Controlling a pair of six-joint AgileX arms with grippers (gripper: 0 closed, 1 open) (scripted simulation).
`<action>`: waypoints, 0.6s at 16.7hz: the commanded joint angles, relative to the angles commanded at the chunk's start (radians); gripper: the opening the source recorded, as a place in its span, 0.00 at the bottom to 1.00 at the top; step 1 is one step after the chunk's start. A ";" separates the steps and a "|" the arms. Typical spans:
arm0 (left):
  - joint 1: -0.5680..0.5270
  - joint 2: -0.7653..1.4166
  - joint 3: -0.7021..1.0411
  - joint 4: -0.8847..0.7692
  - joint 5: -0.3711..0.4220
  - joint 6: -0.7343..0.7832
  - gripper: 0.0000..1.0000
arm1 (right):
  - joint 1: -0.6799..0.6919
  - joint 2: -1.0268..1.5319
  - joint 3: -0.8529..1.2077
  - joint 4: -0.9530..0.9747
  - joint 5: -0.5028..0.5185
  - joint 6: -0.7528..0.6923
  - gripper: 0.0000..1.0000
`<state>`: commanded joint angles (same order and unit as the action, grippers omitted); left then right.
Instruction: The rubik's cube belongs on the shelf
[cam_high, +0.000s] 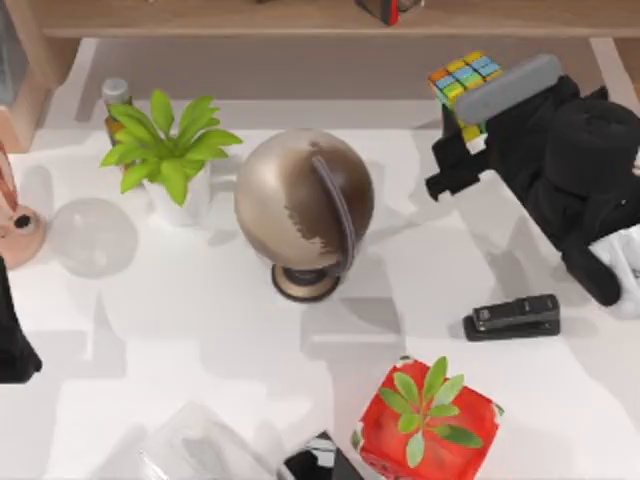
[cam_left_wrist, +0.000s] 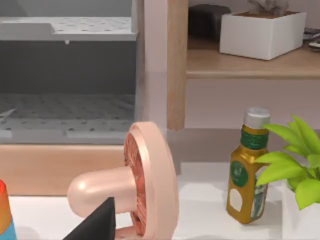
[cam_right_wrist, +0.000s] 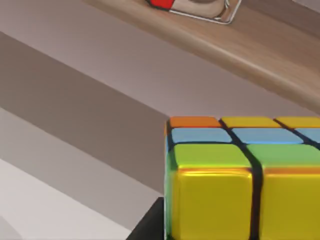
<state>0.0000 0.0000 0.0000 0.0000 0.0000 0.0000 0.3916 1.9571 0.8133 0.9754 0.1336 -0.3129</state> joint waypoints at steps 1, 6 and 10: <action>0.000 0.000 0.000 0.000 0.000 0.000 1.00 | -0.007 0.008 -0.012 0.066 0.026 0.033 0.00; 0.000 0.000 0.000 0.000 0.000 0.000 1.00 | -0.050 0.059 -0.029 0.355 0.144 0.175 0.00; 0.000 0.000 0.000 0.000 0.000 0.000 1.00 | -0.079 0.082 -0.009 0.460 0.202 0.250 0.00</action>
<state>0.0000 0.0000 0.0000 0.0000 0.0000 0.0000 0.3123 2.0396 0.8042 1.4353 0.3360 -0.0624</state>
